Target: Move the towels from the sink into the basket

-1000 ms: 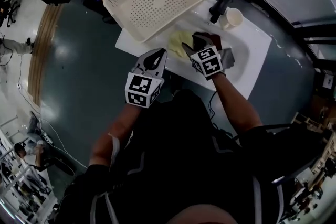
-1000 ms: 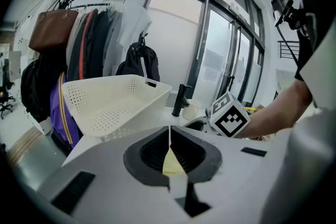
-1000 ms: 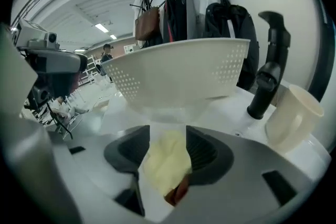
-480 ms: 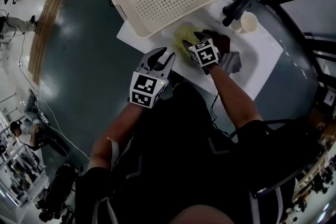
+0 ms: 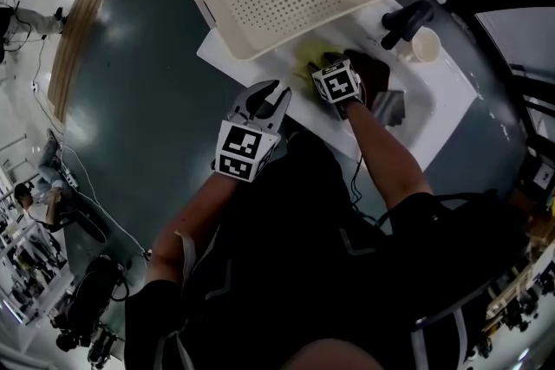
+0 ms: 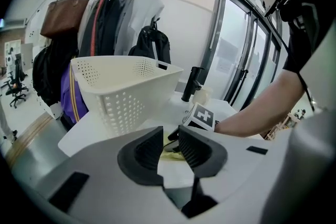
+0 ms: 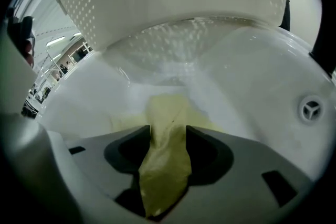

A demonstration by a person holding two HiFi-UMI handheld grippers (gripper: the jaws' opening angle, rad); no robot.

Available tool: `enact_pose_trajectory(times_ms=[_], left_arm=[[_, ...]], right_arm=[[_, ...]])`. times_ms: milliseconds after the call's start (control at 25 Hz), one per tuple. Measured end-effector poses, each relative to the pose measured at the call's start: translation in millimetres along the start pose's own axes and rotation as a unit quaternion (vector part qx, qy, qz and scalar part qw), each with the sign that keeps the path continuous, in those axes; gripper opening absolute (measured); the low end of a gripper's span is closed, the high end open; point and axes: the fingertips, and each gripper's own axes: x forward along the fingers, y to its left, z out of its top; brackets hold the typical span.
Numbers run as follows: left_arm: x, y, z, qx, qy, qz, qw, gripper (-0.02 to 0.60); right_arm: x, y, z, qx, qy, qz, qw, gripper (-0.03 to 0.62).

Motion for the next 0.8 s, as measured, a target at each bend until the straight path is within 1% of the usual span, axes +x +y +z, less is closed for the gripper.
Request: enact_pose_trajectory(times_ms=[160, 240, 280, 440, 600, 800], left_arm=[[-4.8, 2.3, 5.1, 0.003, -0.007, -0.002, 1.0, 0.097], [-8.1, 2.6, 7.3, 0.004, -0.009, -0.006, 0.9999, 0.094], [-10.2, 2.4, 8.3, 0.005, -0.011, -0.007, 0.9999, 0.089], [-21.5, -0.8, 14.7, 0.011, -0.024, -0.02, 0.9994, 0.078], [-34.7, 0.6, 23.8, 0.023, -0.037, -0.027, 0.9987, 0.067], [-50.7, 0.5, 34.7, 0.036, -0.049, -0.049, 0.997, 0.055]], right_arm=[[4.3, 0.8, -0.5, -0.002, 0.007, 0.0, 1.0, 0.201], [4.7, -1.4, 0.6, -0.006, 0.012, -0.008, 1.0, 0.156], [4.5, -1.9, 1.1, -0.011, 0.015, -0.013, 1.0, 0.114], [-1.7, -0.5, 2.2, -0.016, 0.014, -0.023, 0.999, 0.064], [-17.0, 1.0, 12.4, -0.003, -0.004, -0.038, 0.999, 0.054], [-46.5, 9.7, 29.9, -0.01, -0.033, -0.056, 0.998, 0.043]])
